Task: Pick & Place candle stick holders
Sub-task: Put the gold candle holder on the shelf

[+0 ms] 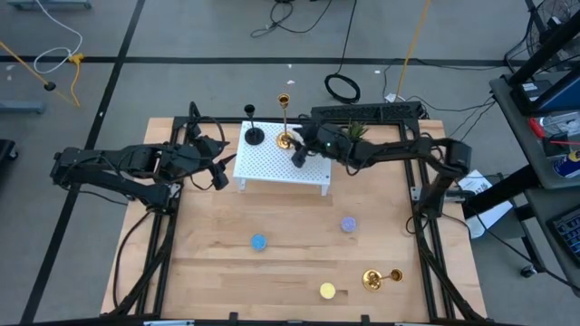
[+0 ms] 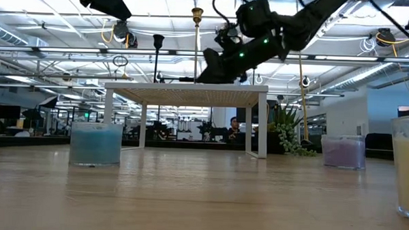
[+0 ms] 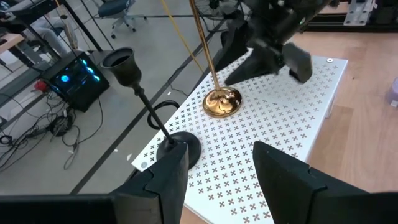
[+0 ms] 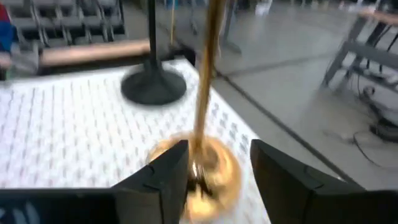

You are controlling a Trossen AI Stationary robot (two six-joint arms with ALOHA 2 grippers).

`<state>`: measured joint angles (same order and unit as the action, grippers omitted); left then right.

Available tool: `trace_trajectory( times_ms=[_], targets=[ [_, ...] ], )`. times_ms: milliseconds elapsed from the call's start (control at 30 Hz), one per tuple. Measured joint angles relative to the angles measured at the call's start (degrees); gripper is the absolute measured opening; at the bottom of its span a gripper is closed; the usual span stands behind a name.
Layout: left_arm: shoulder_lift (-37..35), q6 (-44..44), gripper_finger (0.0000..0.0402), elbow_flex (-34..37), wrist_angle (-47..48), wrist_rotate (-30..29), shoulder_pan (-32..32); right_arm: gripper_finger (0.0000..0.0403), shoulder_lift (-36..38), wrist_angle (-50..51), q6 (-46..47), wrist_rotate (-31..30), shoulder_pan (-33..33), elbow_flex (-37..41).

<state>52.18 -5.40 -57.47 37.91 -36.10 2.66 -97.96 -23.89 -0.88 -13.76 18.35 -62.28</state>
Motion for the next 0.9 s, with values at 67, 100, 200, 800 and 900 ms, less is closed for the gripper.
trace_trajectory(
  times_ms=[67, 100, 200, 800, 900],
  targets=[
    [0.00, -0.10, 0.0189, 0.00, 0.00, 0.00, 0.00, 0.0181, 2.37, 3.52, -0.11, 0.08, -0.36, -0.07],
    [0.00, -0.10, 0.0189, -0.02, 0.00, 0.02, 0.00, 0.0185, 3.99, 6.07, -0.07, 0.11, -0.67, -0.11],
    [-0.01, -0.10, 0.0189, -0.01, 0.00, 0.00, 0.00, 0.0191, 8.82, 13.23, -0.06, 0.29, -2.30, -0.07],
    [0.00, -2.36, 0.0189, -0.02, -0.03, 0.02, 0.00, 0.0180, 36.48, 58.96, 1.57, 20.35, -23.59, 1.83],
    [0.00, -2.97, 0.0189, 0.00, -0.06, 0.02, 0.02, 0.0182, 40.19, 58.88, 0.51, 24.64, -27.78, 6.54]
  ],
)
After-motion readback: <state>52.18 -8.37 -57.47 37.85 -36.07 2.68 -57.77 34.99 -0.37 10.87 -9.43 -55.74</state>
